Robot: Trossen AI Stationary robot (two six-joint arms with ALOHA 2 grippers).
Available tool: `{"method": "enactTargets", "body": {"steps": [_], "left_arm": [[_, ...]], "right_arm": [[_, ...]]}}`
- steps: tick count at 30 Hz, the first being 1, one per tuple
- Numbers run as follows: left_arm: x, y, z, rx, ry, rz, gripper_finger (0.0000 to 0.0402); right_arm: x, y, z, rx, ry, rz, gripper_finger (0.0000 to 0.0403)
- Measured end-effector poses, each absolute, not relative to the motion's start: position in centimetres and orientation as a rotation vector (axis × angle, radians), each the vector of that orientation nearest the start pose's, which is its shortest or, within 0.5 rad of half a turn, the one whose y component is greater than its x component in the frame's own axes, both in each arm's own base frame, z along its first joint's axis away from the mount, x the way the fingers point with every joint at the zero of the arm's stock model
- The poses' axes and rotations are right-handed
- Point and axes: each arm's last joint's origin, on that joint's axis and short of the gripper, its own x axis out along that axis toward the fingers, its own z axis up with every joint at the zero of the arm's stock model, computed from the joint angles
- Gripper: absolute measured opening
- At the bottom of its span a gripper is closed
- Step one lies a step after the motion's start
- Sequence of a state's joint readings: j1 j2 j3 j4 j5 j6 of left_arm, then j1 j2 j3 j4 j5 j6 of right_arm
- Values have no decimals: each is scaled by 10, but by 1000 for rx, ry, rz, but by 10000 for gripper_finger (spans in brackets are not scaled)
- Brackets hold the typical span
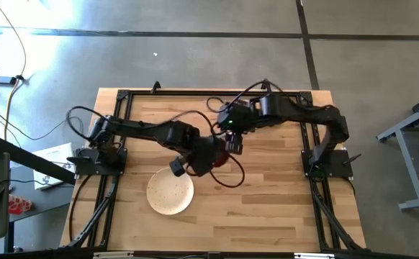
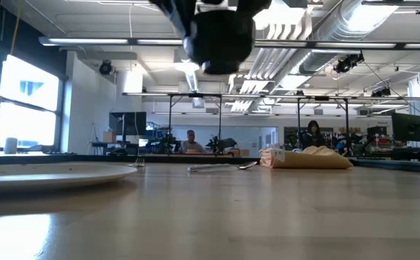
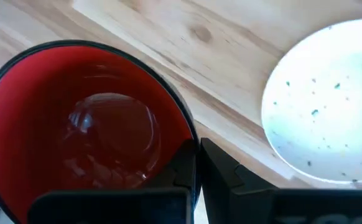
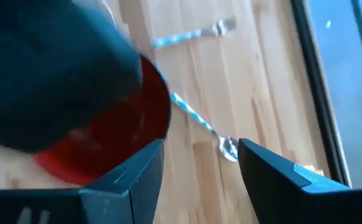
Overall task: Set table place
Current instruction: Put the black bowl on top of the white plate
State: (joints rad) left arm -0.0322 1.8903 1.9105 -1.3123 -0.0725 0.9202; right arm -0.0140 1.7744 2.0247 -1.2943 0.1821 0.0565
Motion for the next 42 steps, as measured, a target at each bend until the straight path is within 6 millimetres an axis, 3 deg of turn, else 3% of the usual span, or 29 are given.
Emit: {"method": "enactTargets", "body": {"steps": [4,8,13,16,23,31,42], "left_arm": [[371,-10,322,853,1250,-562,0],[372,-9,313,858,1284,-558,0],[371,-9,313,832,1297,-529,0],[368,-9,313,769,1337,-493,0],[358,-14,314,578,1446,-363,0],[345,-59,321,432,1460,-253,0],[322,-114,323,189,1503,15,0]], "right_arm": [[333,-10,411,-28,995,-251,197],[308,-12,435,-30,952,-330,197],[282,-18,443,-16,996,-469,197],[261,-19,452,9,996,-556,197],[236,-24,467,-6,914,-677,197],[217,-43,476,-56,905,-737,197],[218,-64,480,-120,897,-710,197]]}}
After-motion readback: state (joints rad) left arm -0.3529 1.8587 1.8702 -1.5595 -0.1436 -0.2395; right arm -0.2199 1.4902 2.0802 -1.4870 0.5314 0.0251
